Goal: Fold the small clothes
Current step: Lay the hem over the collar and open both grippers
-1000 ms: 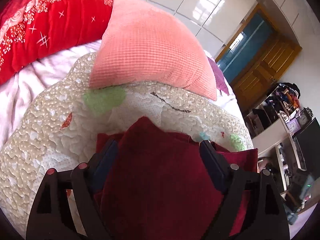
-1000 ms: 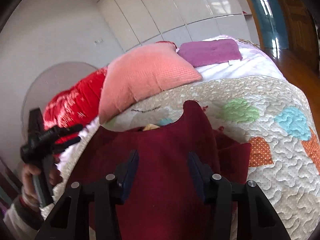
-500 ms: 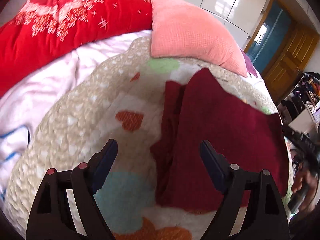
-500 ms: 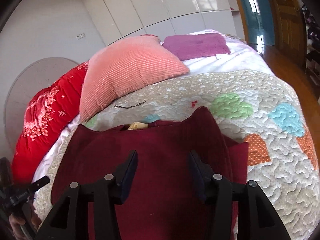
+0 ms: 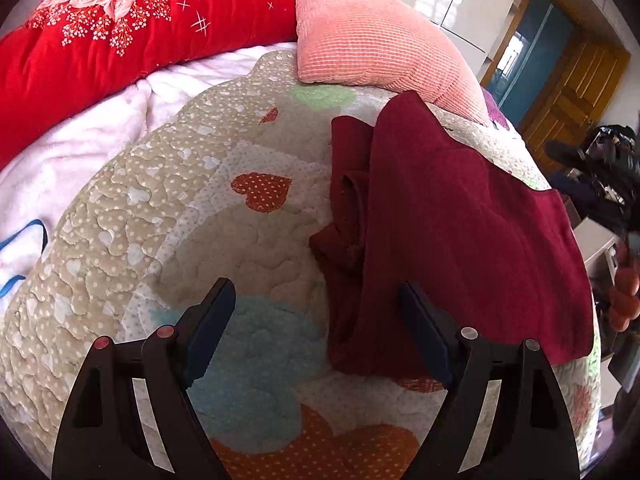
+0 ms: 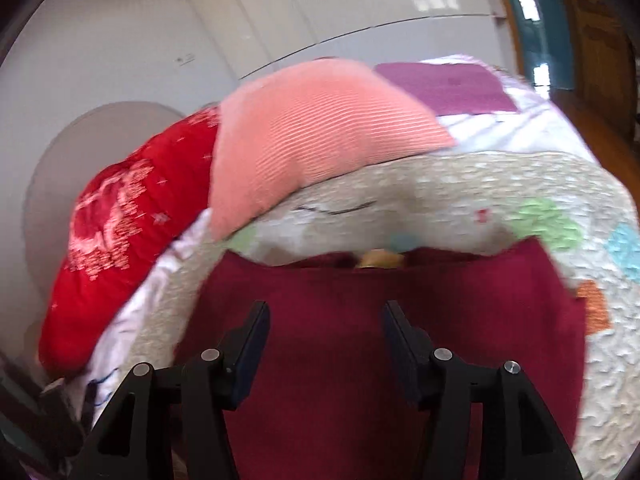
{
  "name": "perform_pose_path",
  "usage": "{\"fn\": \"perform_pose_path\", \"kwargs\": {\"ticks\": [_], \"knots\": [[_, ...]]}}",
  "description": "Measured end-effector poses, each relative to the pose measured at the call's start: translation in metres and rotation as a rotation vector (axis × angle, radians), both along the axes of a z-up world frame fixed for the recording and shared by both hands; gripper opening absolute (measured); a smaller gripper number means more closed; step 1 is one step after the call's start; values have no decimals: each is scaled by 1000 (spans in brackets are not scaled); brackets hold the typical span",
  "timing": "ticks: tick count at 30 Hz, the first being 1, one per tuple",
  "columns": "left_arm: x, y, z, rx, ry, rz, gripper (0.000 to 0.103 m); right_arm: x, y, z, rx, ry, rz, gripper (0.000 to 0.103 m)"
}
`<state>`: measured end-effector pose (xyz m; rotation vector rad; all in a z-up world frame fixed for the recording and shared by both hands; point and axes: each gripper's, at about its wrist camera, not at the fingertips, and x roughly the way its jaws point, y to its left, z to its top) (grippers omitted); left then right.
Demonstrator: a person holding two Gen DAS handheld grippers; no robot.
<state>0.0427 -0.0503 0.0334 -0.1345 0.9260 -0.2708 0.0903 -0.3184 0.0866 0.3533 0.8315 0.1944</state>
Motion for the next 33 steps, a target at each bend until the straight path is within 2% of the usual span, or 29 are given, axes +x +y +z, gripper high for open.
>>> {"fn": "perform_pose_path", "kwargs": {"ticks": [4,5,7,9,13,15,17,20,24,29,32,33], "knots": [[6,9,-8,-56,44,12,84,40,73,-20,-136,31,96,55],[6,10,-9,-59,48,11,84,48,81,-27,-155,40,92,54],[6,9,-8,-60,50,9,84,65,93,-40,-213,55,57,45],[7,9,-9,-59,54,5,84,84,96,-52,-252,63,20,43],[12,10,-12,-70,64,3,84,116,101,-88,-251,166,18,44],[14,10,-14,-72,65,3,85,117,103,-87,-271,135,23,44],[13,10,-14,-67,60,3,85,110,98,-78,-223,116,49,43],[10,9,-13,-51,45,2,85,78,77,-60,-142,93,57,43],[7,13,-8,-70,23,9,85,16,15,-46,-122,54,-45,44],[0,17,3,-104,-35,15,85,-41,-72,-29,-243,34,-243,47],[-3,14,5,-117,-56,3,85,-43,-117,-41,-291,127,-349,49],[-4,12,5,-107,-61,-4,85,-39,-130,-52,-266,170,-351,49]]}}
